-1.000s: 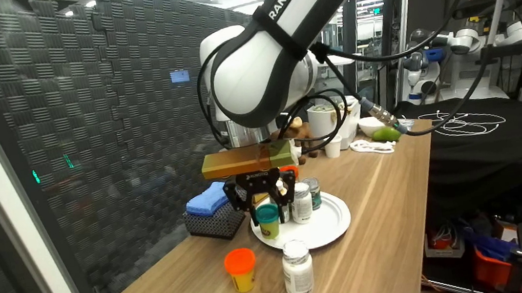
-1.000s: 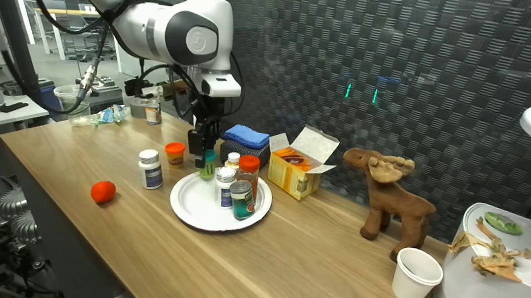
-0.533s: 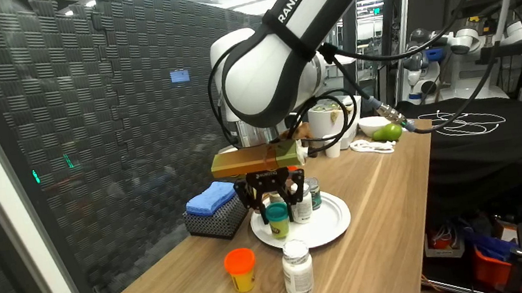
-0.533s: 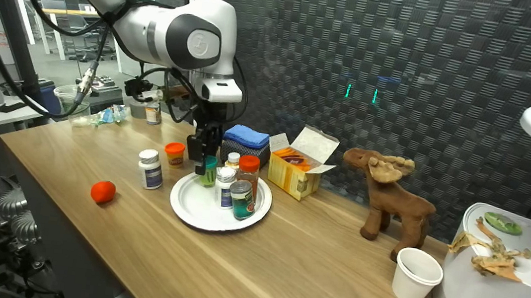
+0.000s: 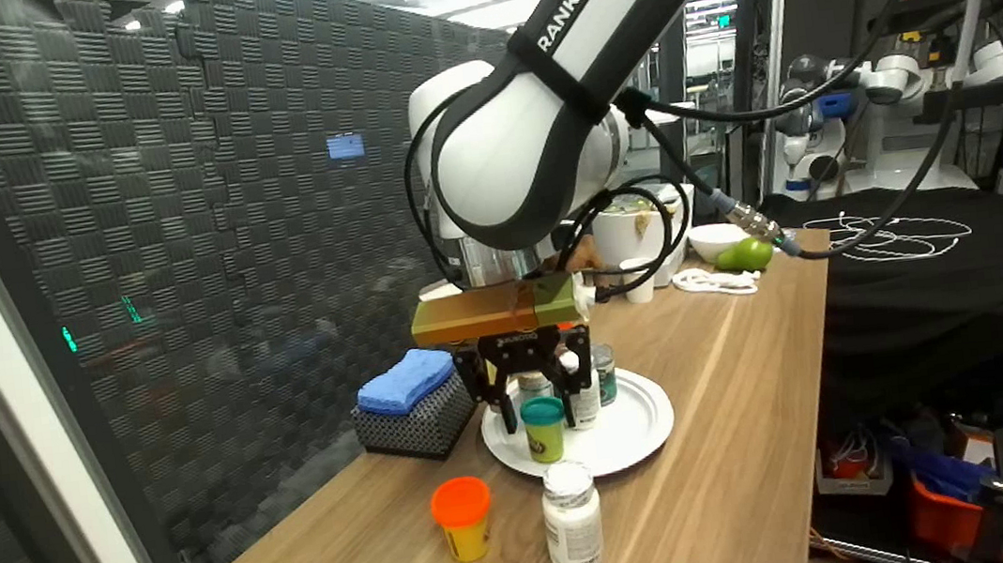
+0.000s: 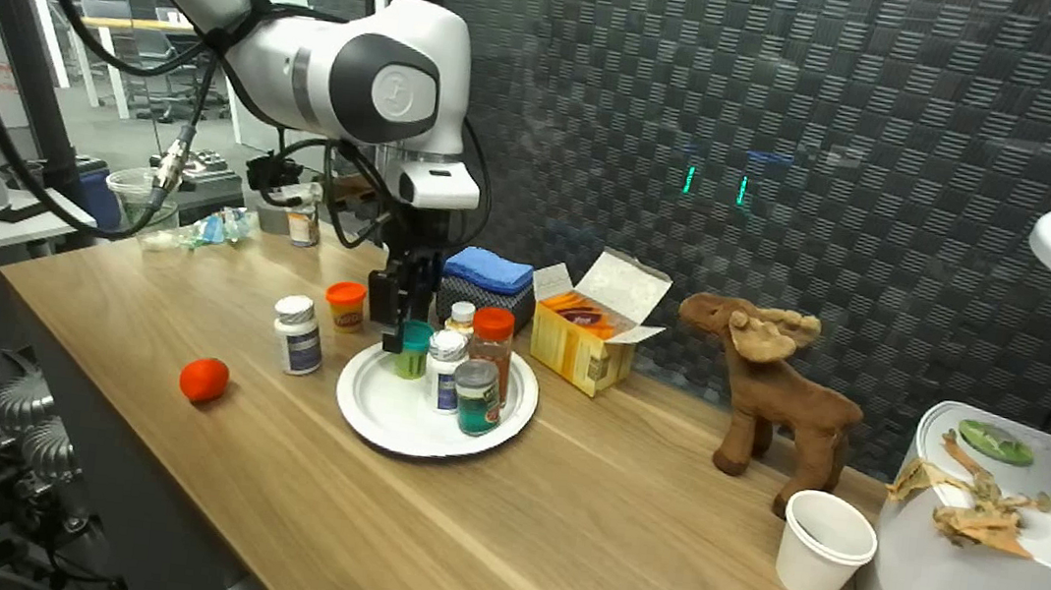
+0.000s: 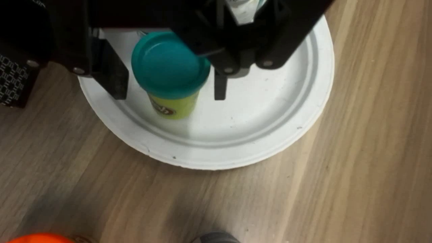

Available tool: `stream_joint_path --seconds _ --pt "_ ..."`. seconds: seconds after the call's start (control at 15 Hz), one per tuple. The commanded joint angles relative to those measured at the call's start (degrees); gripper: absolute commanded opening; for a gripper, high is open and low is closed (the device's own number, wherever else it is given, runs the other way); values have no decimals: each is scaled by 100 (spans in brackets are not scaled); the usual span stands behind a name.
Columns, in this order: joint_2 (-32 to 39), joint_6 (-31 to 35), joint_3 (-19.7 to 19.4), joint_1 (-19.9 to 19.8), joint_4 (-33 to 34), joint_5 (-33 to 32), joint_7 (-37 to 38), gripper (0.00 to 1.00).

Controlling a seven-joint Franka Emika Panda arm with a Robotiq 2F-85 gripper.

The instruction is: Put the bottles on the red object on the plate

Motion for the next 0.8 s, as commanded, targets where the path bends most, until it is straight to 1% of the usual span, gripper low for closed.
stream_joint_path --seconds 0.0,0.2,0.4,0.6,0.73 --pt "-114 6 67 11 -49 -147 96 100" --pt "-242 33 89 139 -132 -320 178 100" --pt "-374 -77 139 344 -115 -724 218 100" --pt "-401 -125 309 465 2 -1110 -90 100" --pt "-352 -72 472 488 85 -1295 -481 100"
